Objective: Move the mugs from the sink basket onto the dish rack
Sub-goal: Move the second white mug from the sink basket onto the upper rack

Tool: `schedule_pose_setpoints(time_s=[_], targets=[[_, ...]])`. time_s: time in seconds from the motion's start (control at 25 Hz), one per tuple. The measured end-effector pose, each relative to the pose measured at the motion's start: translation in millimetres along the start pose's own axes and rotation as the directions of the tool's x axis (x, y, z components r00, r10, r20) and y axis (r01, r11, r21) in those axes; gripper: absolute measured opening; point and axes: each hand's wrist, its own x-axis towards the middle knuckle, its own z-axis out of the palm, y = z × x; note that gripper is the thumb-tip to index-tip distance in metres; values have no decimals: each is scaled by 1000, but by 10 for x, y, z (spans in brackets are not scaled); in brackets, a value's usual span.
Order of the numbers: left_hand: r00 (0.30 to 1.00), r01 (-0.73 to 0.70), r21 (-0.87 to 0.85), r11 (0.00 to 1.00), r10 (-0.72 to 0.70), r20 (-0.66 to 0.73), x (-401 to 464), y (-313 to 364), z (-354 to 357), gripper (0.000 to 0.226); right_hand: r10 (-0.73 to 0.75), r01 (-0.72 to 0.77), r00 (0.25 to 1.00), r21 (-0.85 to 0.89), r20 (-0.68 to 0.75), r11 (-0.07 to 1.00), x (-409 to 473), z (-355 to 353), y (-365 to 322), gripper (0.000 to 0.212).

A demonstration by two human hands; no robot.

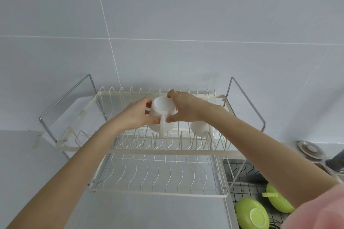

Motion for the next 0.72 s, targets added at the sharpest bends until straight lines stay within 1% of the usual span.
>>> schedule_pose_setpoints(time_s=[0.12, 0.24, 0.4, 0.52, 0.64, 0.72], targets=[[999, 25, 32, 999, -25, 24, 4, 13, 5, 57, 7, -7, 1000, -2, 9, 1000, 30, 19, 1, 64], [999, 29, 55, 998, -30, 17, -1, 20, 20, 51, 29, -29, 999, 2, 23, 1000, 28, 27, -2, 63], [999, 32, 69, 997, -32, 4, -2, 27, 36, 52, 38, -38, 999, 5, 29, 999, 3, 18, -11, 62], [999, 37, 63, 997, -38, 24, -4, 33, 36, 51, 43, -43, 998, -12, 39, 999, -22, 2, -26, 64], [994, 57, 53, 997, -62, 94, -27, 45, -6, 55, 53, -50, 996, -45, 76, 998, -63, -76, -47, 67], [992, 80, 143, 986, -94, 90, -78, 62, -56, 63, 51, -45, 996, -84, 77, 995, -121, -139, -64, 68]])
